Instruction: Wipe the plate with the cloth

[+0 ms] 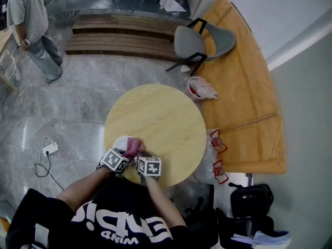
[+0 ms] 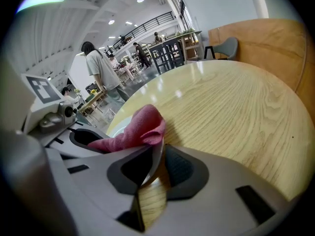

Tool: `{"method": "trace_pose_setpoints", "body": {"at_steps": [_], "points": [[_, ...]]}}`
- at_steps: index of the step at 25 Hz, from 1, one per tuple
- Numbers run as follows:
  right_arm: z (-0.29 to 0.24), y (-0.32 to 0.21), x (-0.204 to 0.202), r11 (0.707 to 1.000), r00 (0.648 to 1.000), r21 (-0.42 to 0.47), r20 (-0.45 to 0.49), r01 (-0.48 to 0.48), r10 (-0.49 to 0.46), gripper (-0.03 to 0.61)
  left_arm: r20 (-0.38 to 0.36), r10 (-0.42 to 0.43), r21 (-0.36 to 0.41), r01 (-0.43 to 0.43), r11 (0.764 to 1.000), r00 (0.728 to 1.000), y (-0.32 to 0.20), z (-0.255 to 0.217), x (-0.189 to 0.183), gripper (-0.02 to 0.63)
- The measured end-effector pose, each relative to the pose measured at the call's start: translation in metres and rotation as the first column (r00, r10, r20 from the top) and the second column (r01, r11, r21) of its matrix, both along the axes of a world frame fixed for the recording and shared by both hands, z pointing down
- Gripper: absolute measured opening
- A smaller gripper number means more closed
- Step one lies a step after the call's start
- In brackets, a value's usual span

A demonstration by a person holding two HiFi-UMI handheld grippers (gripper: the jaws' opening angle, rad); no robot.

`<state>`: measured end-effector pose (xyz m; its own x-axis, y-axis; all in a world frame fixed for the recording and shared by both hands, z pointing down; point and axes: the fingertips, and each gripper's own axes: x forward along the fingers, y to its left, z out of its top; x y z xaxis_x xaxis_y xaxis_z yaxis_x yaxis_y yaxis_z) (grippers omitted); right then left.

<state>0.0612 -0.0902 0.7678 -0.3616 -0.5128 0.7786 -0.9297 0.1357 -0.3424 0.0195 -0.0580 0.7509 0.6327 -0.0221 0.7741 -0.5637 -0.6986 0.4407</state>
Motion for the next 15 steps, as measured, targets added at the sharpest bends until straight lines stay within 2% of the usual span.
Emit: {"method": "trace_pose_setpoints", "body": {"at_steps": [6, 11, 15], "points": [[-0.001, 0.0, 0.002, 1.0, 1.0, 0.002, 0.018, -0.002, 0.002, 0.096, 0.021, -0.039, 0.01, 0.039, 0.999, 0.999, -0.008, -0.003, -0.013, 0.051], [-0.002, 0.0, 0.002, 1.0, 1.0, 0.004, 0.021, 0.0, 0.0, 0.096, 0.044, -0.119, -0.01, 0.12, 0.993, 0.992, -0.014, 0.001, -0.033, 0.051], [0.001, 0.001, 0.002, 1.0, 1.0, 0.004, 0.022, 0.0, 0.0, 0.095, 0.059, -0.153, -0.002, 0.153, 0.988, 0.986, -0.016, 0.007, -0.046, 0.051]]}}
